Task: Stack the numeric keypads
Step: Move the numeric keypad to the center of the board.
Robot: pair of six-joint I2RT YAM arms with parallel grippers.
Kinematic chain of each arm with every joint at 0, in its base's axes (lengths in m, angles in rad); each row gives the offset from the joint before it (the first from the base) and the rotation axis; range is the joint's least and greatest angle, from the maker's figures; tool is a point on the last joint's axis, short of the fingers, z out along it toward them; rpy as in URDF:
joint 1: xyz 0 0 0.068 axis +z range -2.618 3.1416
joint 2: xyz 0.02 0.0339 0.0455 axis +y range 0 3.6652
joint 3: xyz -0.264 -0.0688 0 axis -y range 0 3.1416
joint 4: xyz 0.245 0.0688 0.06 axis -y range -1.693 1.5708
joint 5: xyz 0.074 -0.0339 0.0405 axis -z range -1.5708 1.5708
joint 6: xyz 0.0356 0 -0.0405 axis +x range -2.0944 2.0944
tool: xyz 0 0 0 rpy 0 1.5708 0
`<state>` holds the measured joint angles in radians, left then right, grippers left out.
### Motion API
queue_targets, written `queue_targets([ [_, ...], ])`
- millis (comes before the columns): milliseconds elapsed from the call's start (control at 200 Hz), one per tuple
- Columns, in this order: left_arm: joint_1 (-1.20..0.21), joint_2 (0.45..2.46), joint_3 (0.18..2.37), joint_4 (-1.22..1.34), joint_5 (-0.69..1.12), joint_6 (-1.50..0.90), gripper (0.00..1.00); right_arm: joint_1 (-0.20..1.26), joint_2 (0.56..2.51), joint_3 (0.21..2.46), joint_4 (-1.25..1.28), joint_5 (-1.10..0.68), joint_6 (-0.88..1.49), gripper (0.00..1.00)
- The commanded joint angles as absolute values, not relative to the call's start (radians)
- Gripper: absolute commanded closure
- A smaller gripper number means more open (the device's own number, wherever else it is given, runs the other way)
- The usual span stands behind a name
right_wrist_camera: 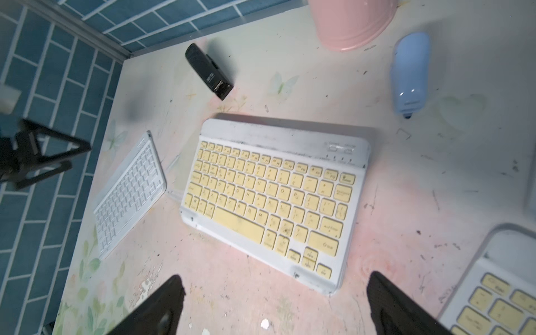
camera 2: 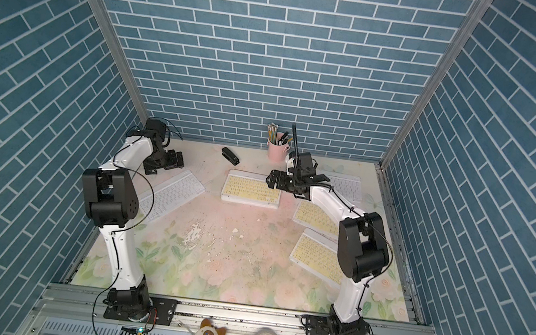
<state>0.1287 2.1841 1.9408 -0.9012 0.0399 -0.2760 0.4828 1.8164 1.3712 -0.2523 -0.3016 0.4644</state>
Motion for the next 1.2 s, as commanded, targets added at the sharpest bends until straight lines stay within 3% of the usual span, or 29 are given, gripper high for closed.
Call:
queue_targets([
  [0, 0.123, 2.269, 2.065, -0.988, 0.033, -0.267, 0.00, 0.482, 1.750, 1.290, -0.206, -0.325, 0.456, 0.02],
  [315, 0.120, 2.447, 2.199, -1.060, 0.138, -0.217, 0.00, 0.480, 1.667, 1.178, -0.177, -0.321, 0.460, 0.01],
  [680, 0.092, 2.417, 2.077, -1.026, 0.246, -0.180, 0.00, 0.469, 1.600, 1.128, -0.202, -0.305, 0.461, 0.02],
  [980, 0.084, 2.247, 1.821, -0.909, 0.294, -0.192, 0.00, 0.465, 1.553, 1.063, -0.184, -0.301, 0.486, 0.02],
  [1195, 0.075, 2.195, 1.791, -0.901, 0.302, -0.198, 0.00, 0.463, 1.542, 1.054, -0.187, -0.307, 0.482, 0.02],
])
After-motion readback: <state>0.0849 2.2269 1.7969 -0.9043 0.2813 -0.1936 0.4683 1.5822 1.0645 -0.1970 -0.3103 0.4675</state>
